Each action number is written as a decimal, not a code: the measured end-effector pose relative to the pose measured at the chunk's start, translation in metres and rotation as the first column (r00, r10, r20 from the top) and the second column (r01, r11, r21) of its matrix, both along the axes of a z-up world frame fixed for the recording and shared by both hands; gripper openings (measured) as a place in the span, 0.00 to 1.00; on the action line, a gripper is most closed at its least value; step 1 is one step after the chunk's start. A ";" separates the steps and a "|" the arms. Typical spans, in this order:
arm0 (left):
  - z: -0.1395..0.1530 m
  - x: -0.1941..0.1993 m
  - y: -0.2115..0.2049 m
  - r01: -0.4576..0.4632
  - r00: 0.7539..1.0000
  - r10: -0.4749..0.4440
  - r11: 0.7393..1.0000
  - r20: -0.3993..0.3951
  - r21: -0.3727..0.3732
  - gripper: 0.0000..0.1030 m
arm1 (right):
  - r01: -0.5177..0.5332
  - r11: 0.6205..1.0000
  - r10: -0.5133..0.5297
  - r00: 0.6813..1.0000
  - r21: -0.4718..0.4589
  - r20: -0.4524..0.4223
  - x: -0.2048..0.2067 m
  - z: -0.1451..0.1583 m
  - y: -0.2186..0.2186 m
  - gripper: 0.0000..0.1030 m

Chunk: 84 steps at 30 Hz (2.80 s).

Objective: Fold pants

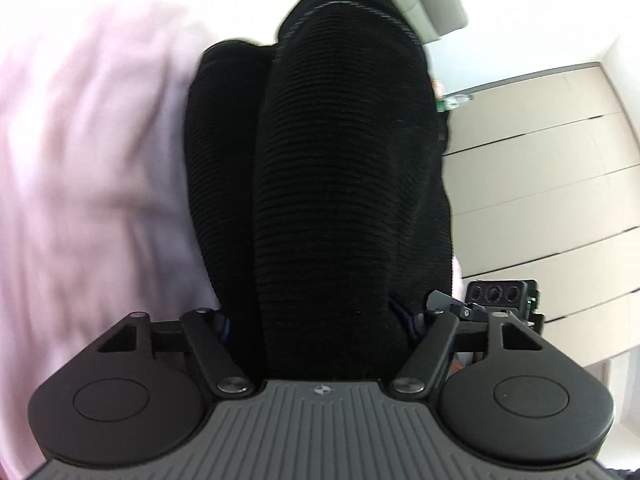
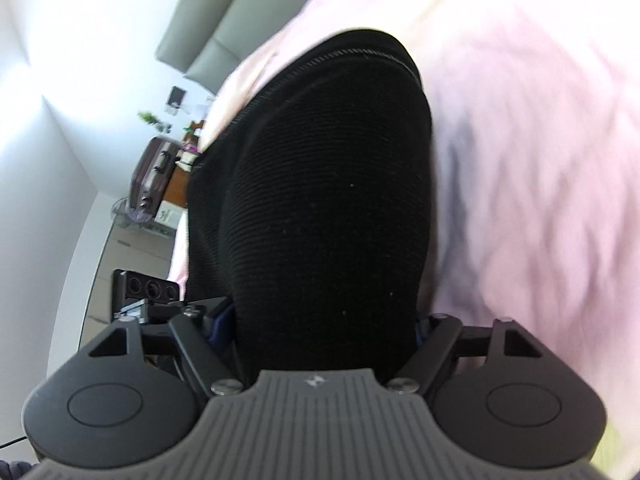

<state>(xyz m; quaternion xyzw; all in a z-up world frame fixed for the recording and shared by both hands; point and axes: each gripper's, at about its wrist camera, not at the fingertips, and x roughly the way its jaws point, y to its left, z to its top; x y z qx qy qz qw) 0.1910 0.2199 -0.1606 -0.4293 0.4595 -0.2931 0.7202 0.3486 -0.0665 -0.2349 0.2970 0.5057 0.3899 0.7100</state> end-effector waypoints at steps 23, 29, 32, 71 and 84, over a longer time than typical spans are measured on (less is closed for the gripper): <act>0.051 -0.088 -0.033 -0.079 0.994 0.096 0.967 -0.059 0.243 0.93 | 0.082 0.992 -0.085 0.996 -0.093 -0.038 -0.076 0.049 -0.081 0.81; 0.032 -0.062 -0.044 -0.003 0.997 0.023 0.963 -0.071 0.270 1.00 | 0.087 0.994 -0.089 0.996 -0.071 -0.019 -0.068 0.050 -0.073 0.89; 0.036 -0.061 -0.054 0.028 1.000 -0.023 0.945 -0.019 0.326 1.00 | 0.068 0.993 -0.070 0.997 -0.098 -0.015 -0.063 0.043 -0.063 0.91; 0.040 -0.080 -0.053 0.076 0.993 -0.084 0.993 0.084 0.095 0.81 | 0.036 0.996 -0.032 0.998 -0.085 0.048 -0.090 0.059 -0.042 0.68; 0.063 -0.085 -0.065 0.167 0.974 -0.186 0.976 0.132 0.140 0.80 | 0.166 0.985 -0.161 0.982 -0.047 0.095 -0.168 0.116 -0.116 0.68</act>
